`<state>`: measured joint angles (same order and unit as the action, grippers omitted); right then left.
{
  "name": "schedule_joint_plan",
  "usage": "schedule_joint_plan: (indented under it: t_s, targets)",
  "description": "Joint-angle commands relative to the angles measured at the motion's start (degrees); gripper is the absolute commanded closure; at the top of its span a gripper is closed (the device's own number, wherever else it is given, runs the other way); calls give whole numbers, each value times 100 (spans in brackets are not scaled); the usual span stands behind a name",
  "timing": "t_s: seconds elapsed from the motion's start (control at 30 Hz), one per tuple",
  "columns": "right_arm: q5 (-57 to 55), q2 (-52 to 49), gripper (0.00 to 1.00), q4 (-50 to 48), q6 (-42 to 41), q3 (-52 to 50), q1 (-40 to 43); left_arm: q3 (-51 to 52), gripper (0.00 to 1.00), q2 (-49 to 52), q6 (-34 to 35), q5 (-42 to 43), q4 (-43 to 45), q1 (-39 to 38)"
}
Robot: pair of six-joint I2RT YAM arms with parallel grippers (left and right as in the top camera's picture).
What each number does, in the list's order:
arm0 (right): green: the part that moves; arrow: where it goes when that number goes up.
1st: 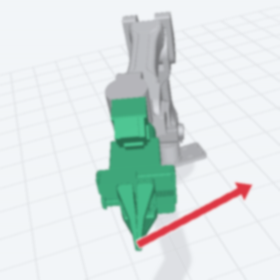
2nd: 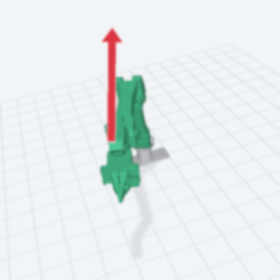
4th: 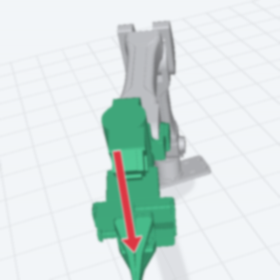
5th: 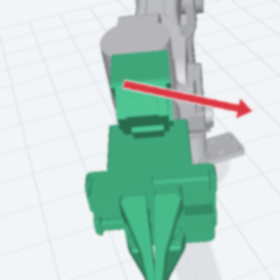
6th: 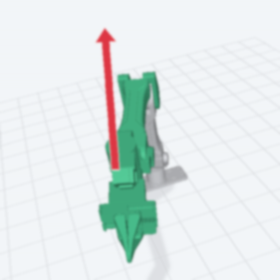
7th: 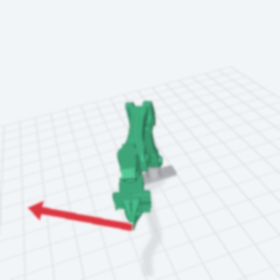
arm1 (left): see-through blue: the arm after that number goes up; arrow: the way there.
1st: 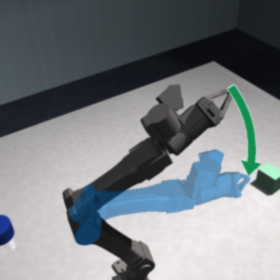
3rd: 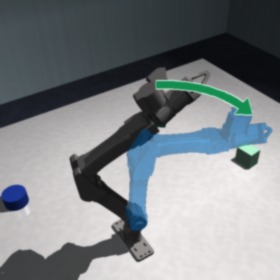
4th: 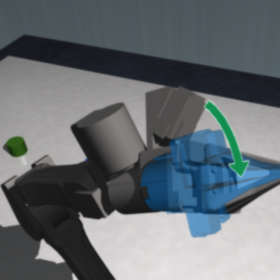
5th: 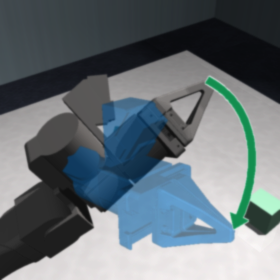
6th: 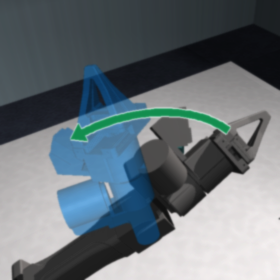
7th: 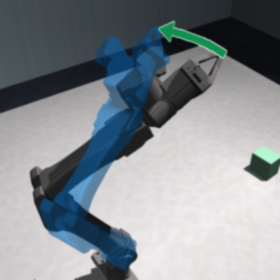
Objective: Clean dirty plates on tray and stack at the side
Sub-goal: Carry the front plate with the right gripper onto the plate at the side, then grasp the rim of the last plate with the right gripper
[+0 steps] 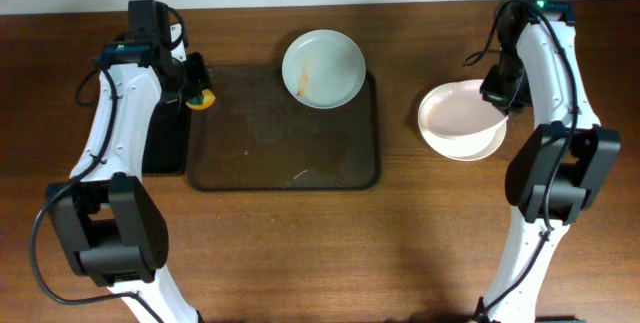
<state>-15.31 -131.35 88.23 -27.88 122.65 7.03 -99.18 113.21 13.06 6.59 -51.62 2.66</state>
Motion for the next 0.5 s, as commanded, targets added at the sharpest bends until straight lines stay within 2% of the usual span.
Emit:
schedule_joint_plan:
  t_s: [0.0,0.03,0.07,0.13,0.2,0.27,0.33,0.37,0.47]
  targets:
    - [214,-129,40,46,68,13,-37,-24,99,37,-98,-39,-9,-4]
    - [297,-125,31,39,105,13,-55,-24,99,37,-96,-37,-7,-17]
    - [739,-116,28,-15,221,35,-85,-24,99,37,-96,-37,2,-39]
    - [2583,-101,28,-629,922,190,-350,-24,99,37,-96,-37,166,-79]
    - [3161,-103,30,-1515,986,197,-927,-24,99,37,-96,-37,184,-101]
    - [2944,-118,36,-2264,581,188,-1622,-24,100,37,-96,-39,181,-127]
    - [1510,-219,41,-2804,-730,13,-2415,-24,99,37,-96,-37,177,-127]
    - [1235,-315,42,-2833,-1060,13,-2588,-24,99,37,-96,-37,175,-127]
    - [1008,-636,45,-2909,-1333,13,-2883,-24,100,37,-96,-37,151,-127]
